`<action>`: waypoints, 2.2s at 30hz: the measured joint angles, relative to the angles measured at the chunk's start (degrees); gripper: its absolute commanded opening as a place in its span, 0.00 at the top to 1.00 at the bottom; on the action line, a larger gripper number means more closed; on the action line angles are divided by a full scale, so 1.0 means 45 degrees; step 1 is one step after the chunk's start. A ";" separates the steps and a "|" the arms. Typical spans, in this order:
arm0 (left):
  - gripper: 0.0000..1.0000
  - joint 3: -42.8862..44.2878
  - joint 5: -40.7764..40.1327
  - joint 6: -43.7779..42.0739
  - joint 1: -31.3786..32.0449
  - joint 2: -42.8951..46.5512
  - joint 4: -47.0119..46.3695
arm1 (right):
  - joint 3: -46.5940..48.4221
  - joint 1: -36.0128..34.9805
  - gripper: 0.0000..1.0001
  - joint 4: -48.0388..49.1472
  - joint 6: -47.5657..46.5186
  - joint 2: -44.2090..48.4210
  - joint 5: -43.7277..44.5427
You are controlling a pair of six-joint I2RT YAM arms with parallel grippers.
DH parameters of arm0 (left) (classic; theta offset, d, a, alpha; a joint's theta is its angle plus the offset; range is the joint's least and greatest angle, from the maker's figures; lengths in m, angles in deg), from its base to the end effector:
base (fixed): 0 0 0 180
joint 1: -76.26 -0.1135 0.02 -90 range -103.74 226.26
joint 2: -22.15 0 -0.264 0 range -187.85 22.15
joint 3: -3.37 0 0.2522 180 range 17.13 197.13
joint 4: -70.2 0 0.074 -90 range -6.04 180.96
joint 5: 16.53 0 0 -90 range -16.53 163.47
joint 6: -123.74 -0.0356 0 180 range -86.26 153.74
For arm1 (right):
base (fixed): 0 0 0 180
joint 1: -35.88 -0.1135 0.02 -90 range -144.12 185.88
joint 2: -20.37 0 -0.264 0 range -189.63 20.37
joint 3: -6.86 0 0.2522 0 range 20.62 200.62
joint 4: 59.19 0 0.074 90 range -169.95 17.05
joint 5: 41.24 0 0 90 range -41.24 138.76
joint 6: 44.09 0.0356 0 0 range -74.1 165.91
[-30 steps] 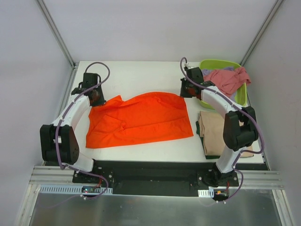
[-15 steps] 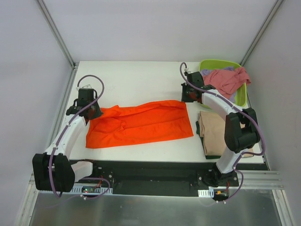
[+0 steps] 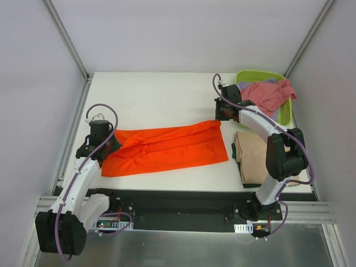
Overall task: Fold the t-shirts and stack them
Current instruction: Fold the other side of the tshirt into a rectangle, then rotate the tshirt 90 degrees
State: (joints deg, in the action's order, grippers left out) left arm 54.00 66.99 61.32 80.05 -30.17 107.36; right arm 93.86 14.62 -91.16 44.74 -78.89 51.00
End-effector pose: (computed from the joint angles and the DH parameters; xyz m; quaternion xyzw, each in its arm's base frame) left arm 0.1957 -0.0089 0.2464 -0.2095 0.8762 -0.0674 0.4287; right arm 0.3616 0.1392 0.2441 -0.1717 0.9050 0.0501 0.3860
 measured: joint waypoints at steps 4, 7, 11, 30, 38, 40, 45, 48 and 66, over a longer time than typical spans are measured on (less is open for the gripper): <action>1.00 -0.0491 -0.0015 0.0578 0.0005 0.0685 -0.0024 | 0.0000 0.0000 0.99 0.0000 0.0000 0.0000 0.0000; 0.98 -0.0806 -0.0083 0.0947 0.0005 0.1103 -0.0049 | 0.0000 0.0000 0.97 0.0000 0.0005 0.0000 0.0015; 0.95 -0.1273 -0.0131 0.1379 0.0005 0.1501 -0.0044 | -0.0073 0.0000 0.93 0.0029 0.0005 0.0000 0.0092; 0.01 -0.1627 -0.0408 0.3113 0.0010 0.4828 0.0719 | -0.2827 0.0000 0.04 0.0063 0.0840 0.3866 0.1098; 0.01 -0.1035 0.2584 0.2909 0.0981 0.1171 -0.0976 | -0.4318 -0.0053 0.04 0.1457 0.1496 0.4294 -0.2540; 0.01 -0.0884 0.2730 0.2871 0.1515 0.0092 -0.1258 | -0.4299 -0.0160 0.04 0.1831 0.1564 0.3934 -0.3094; 0.01 -0.0559 0.2555 0.2866 0.1812 -0.1860 -0.1676 | -0.3667 -0.0515 0.04 0.2312 0.1593 0.2006 -0.3750; 0.01 -0.0345 0.2176 0.2871 0.1802 -0.3031 -0.1821 | -0.3293 -0.0651 0.04 0.2409 0.1617 0.0860 -0.4007; 0.01 0.9088 0.2875 0.2807 0.0826 -1.3444 -0.1943 | -0.5897 -0.2589 0.04 0.2817 0.3215 0.2127 -0.3939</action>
State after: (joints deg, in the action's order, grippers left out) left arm 94.89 79.93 73.95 83.77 -90.67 98.62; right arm 67.32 2.97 -78.49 59.21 -69.32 33.28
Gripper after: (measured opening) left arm 0.990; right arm 0.958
